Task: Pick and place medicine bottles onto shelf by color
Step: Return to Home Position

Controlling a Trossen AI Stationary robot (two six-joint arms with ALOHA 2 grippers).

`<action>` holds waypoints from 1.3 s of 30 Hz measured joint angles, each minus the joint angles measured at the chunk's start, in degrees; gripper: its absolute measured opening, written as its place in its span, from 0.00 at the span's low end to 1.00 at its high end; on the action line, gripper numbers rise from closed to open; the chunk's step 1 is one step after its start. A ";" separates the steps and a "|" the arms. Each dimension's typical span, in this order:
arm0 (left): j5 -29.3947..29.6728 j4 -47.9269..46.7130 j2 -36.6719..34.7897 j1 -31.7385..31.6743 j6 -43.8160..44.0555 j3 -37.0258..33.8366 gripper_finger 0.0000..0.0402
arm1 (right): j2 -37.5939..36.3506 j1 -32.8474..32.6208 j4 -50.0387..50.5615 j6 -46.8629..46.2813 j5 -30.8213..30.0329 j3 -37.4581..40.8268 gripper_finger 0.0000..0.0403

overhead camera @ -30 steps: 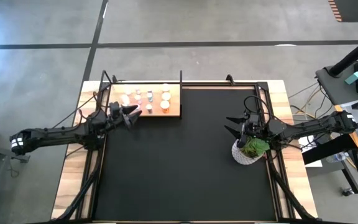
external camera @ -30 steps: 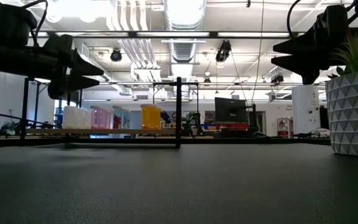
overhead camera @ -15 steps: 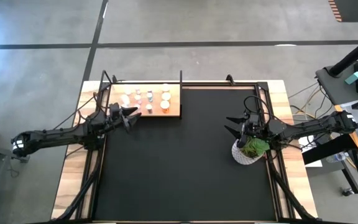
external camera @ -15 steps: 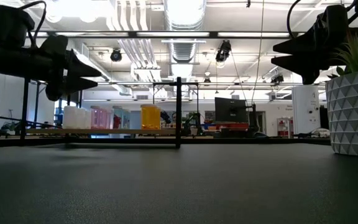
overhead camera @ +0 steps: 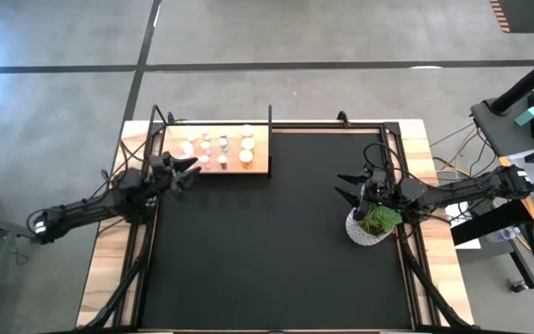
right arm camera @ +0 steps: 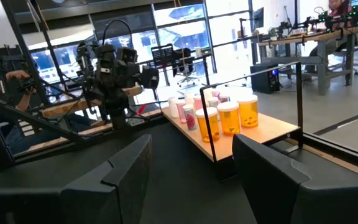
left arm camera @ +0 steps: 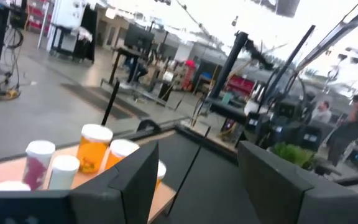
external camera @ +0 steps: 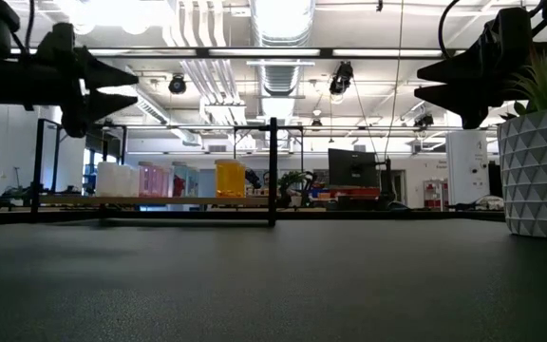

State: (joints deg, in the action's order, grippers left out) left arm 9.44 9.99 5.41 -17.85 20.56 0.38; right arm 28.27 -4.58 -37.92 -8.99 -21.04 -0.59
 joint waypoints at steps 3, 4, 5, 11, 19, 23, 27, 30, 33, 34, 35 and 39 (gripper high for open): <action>-0.01 -0.14 -1.87 -0.04 0.00 -0.02 0.51 | 0.00 0.00 0.00 0.00 -0.01 0.01 0.53; -0.01 -0.09 -2.60 -0.04 0.00 -0.04 0.51 | -0.01 0.01 -0.02 0.00 -0.01 0.02 0.53; -0.01 -0.05 -3.34 -0.04 0.00 -0.04 0.51 | 0.01 0.00 0.00 0.00 0.00 0.02 0.53; -0.02 1.17 -4.03 -0.04 0.00 -0.08 0.51 | 0.01 0.00 -0.01 0.00 -0.02 -0.01 0.53; -0.03 1.40 -2.27 -0.04 0.00 -0.11 0.51 | 0.01 0.00 -0.02 0.00 0.00 0.02 0.53; -0.03 1.42 -1.47 -0.04 0.00 -0.11 0.51 | 0.01 0.00 -0.01 0.00 -0.02 0.00 0.53; -0.03 1.48 -0.85 -0.04 0.00 -0.11 0.51 | 0.01 0.02 0.00 0.00 -0.02 0.00 0.53; -0.03 1.48 -0.44 -0.04 0.00 -0.13 0.51 | 0.01 0.02 -0.02 0.00 0.00 0.00 0.53; -0.03 1.49 -0.12 -0.04 0.01 -0.13 0.51 | 0.01 0.00 -0.02 0.00 0.00 0.02 0.53; -0.03 1.47 -0.08 -0.04 0.01 -0.13 0.51 | 0.01 0.00 0.00 0.00 0.00 0.01 0.53; -0.03 1.48 -0.01 -0.04 0.00 -0.13 0.51 | -0.01 0.02 0.12 0.06 -0.01 -0.01 0.53; -0.03 1.48 0.19 -0.04 0.00 -0.13 0.51 | -0.01 0.02 1.30 2.57 -0.02 0.02 0.53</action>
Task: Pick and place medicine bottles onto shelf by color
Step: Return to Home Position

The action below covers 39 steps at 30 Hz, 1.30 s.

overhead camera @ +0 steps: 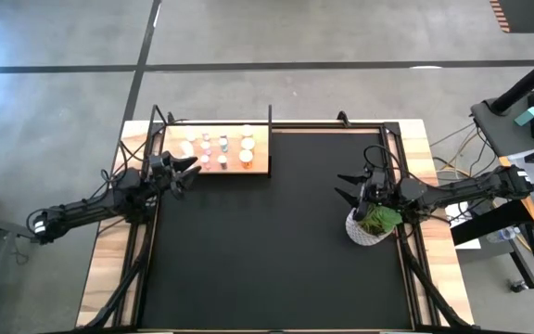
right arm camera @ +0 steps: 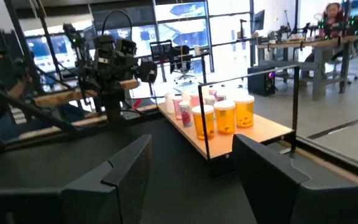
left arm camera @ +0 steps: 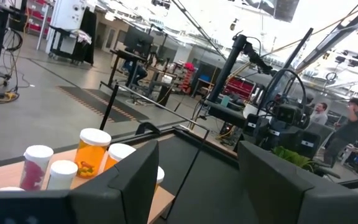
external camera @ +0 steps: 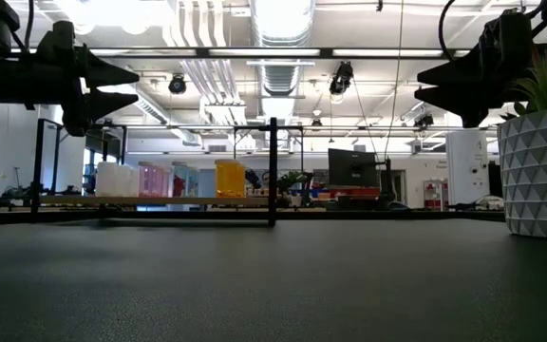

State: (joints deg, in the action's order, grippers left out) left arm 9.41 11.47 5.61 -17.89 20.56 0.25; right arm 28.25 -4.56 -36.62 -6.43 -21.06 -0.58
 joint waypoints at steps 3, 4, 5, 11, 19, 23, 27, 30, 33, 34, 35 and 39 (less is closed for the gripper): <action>0.00 0.01 -0.03 0.00 0.01 0.00 0.51 | 0.00 0.00 0.13 1.37 0.00 0.00 0.53; 0.00 0.01 -0.09 0.00 0.02 0.00 0.51 | 0.01 0.00 0.13 1.38 0.00 0.00 0.53; 0.00 0.01 -0.09 0.00 0.00 0.00 0.51 | 0.00 -0.01 0.08 1.60 0.00 -0.01 0.53; 0.00 0.01 -0.02 0.00 0.02 0.00 0.51 | -0.76 -0.33 -1.64 8.20 0.02 -0.02 0.53; 0.00 0.01 -0.02 0.00 0.00 0.00 0.51 | -11.36 0.43 -1.66 23.91 0.02 0.00 0.53; 0.00 0.01 0.00 0.00 0.01 0.00 0.51 | -16.35 1.41 -1.80 28.57 0.05 0.00 0.53; 0.00 0.01 -0.02 0.00 0.02 0.00 0.51 | -20.42 3.71 -2.35 25.98 0.21 0.00 0.53; 0.00 0.01 -0.02 0.00 0.02 0.00 0.51 | -22.44 5.43 -1.91 22.57 0.15 0.00 0.53; 0.00 0.01 0.00 0.00 0.00 0.00 0.51 | -23.45 6.59 -2.21 20.68 0.15 0.00 0.53; 0.01 0.01 0.00 0.00 0.02 0.00 0.51 | -23.60 6.86 -2.03 20.23 0.17 0.00 0.53; 0.00 0.00 0.00 0.00 0.01 0.00 0.51 | -23.69 6.99 -1.95 19.70 0.17 0.00 0.53; 0.00 0.01 -0.02 0.00 0.00 0.00 0.51 | -23.39 7.02 -1.84 17.96 0.11 0.00 0.53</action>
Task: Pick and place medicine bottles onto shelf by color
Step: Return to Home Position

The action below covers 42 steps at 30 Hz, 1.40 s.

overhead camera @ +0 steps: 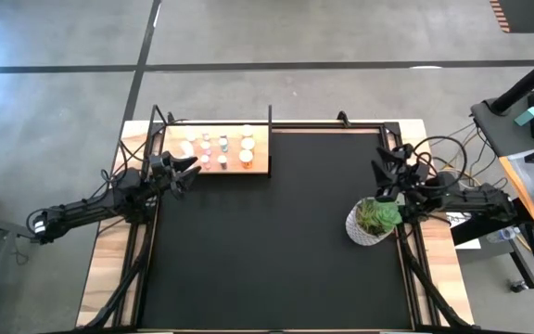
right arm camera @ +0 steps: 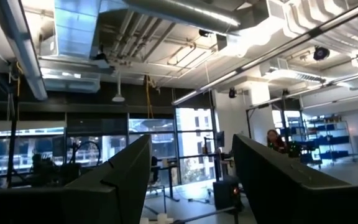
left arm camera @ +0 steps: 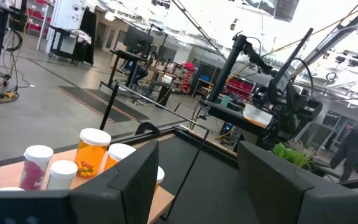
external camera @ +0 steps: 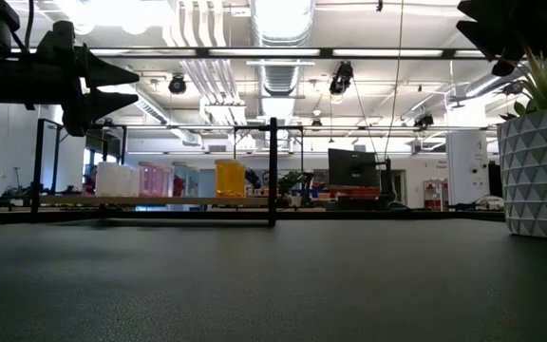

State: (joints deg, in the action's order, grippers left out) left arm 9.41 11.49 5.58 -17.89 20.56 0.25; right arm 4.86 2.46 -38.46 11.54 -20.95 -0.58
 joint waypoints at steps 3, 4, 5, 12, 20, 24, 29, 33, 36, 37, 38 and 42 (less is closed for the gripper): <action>0.00 0.00 0.00 0.00 0.00 0.00 0.51 | 0.52 -0.04 0.42 -1.07 0.00 0.00 0.53; 0.00 0.00 0.00 0.00 0.02 0.00 0.51 | 0.57 -0.04 0.55 -1.10 0.00 0.00 0.53; 0.00 0.00 0.00 0.00 0.00 0.00 0.51 | 0.57 -0.04 0.69 -1.10 0.00 0.00 0.53; 0.00 0.00 0.00 0.00 0.00 0.00 0.51 | 0.55 -0.04 0.70 -1.10 0.02 0.00 0.53; 0.00 0.00 0.00 0.00 0.01 0.00 0.51 | 0.55 -0.04 0.70 -1.09 0.02 0.00 0.53; 0.00 0.00 0.00 0.00 0.02 0.00 0.51 | 0.55 -0.04 0.70 -1.08 0.02 0.00 0.53; 0.00 0.00 0.01 0.00 0.01 0.00 0.51 | 0.55 -0.04 0.70 -1.08 0.02 0.00 0.53; 0.01 0.00 0.00 0.00 0.01 0.00 0.51 | 0.55 -0.04 0.70 -1.07 0.02 0.00 0.53; 0.00 0.00 0.01 0.00 0.02 0.00 0.51 | 0.55 -0.04 0.70 -1.07 0.02 0.00 0.53; 0.01 0.00 0.01 0.00 0.02 0.00 0.51 | 0.55 -0.04 0.70 -1.08 0.02 0.00 0.53; 0.00 0.00 0.02 0.00 0.02 0.00 0.51 | 0.55 -0.04 0.70 -1.07 0.03 0.00 0.53; 0.00 0.00 0.02 0.00 0.02 0.00 0.51 | 0.55 -0.04 0.70 -1.06 0.03 0.00 0.53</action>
